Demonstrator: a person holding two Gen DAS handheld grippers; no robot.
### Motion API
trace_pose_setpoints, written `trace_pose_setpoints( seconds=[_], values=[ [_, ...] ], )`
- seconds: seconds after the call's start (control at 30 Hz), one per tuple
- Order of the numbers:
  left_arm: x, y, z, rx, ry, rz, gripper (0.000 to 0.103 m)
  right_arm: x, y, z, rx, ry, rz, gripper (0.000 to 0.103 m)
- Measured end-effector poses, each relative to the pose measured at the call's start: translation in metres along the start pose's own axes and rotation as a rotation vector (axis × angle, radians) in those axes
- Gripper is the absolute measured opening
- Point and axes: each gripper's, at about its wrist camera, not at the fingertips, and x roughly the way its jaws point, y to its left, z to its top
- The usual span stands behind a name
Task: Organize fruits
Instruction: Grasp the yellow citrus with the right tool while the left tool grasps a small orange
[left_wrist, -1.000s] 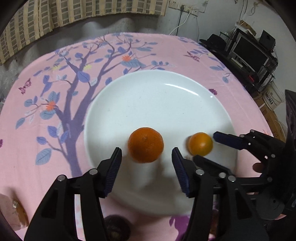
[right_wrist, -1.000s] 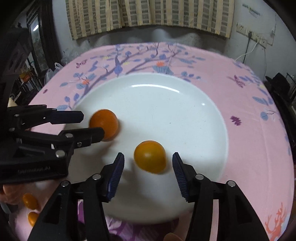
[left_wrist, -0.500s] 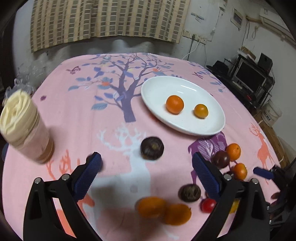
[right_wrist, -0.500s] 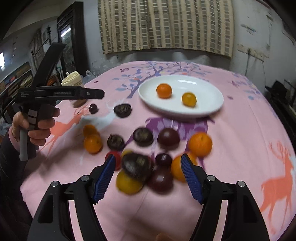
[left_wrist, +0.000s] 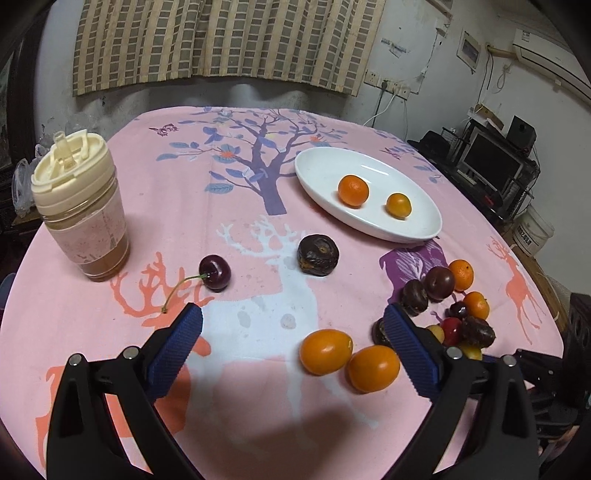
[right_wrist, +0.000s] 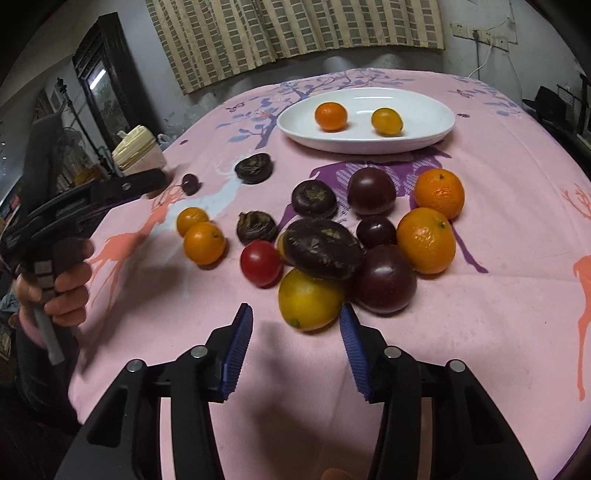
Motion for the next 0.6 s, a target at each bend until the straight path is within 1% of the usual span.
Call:
trace_pose_setpoints(
  seconds=[0.1, 0.13, 0.17, 0.3, 0.33, 0.37, 0.4, 0.43, 0.47, 0.5, 0.53, 0.6],
  values=[
    [-0.003, 0.006, -0.004, -0.017, -0.003, -0.015, 0.096, 0.005, -0.002, 0.004, 0.023, -0.008, -0.002, 0.048],
    [-0.004, 0.008, -0.005, -0.02, -0.003, -0.021, 0.096, 0.006, -0.003, 0.004, 0.03, -0.012, -0.004, 0.041],
    [-0.004, 0.009, -0.006, -0.018, -0.002, -0.025, 0.096, 0.007, -0.003, 0.005, 0.035, -0.011, -0.029, 0.037],
    [-0.006, 0.005, -0.01, 0.028, 0.006, -0.044, 0.096, 0.002, -0.007, 0.002, 0.038, -0.01, -0.007, 0.037],
    [-0.006, 0.001, -0.012, 0.049, 0.007, -0.055, 0.094, 0.0, -0.008, 0.0, 0.041, -0.011, 0.0, 0.037],
    [-0.006, -0.005, -0.015, 0.083, 0.011, -0.068, 0.089, -0.003, -0.011, -0.002, 0.048, -0.014, 0.014, 0.037],
    [-0.006, -0.01, -0.018, 0.116, 0.018, -0.082, 0.076, -0.006, -0.013, -0.004, 0.054, -0.016, 0.023, 0.037],
    [-0.005, -0.017, -0.021, 0.15, 0.031, -0.098, 0.067, -0.008, -0.015, -0.006, 0.061, -0.017, 0.031, 0.037],
    [-0.003, -0.023, -0.025, 0.179, 0.044, -0.114, 0.065, -0.01, -0.017, -0.009, 0.07, -0.017, 0.037, 0.037],
    [-0.001, -0.03, -0.029, 0.21, 0.06, -0.129, 0.06, -0.012, -0.019, -0.01, 0.077, -0.019, 0.04, 0.037],
    [0.0, -0.036, -0.032, 0.237, 0.069, -0.138, 0.059, -0.015, -0.021, -0.012, 0.082, -0.023, 0.043, 0.037],
    [0.002, -0.047, -0.037, 0.279, 0.073, -0.14, 0.059, -0.018, -0.024, -0.014, 0.092, -0.031, 0.05, 0.037]
  ],
)
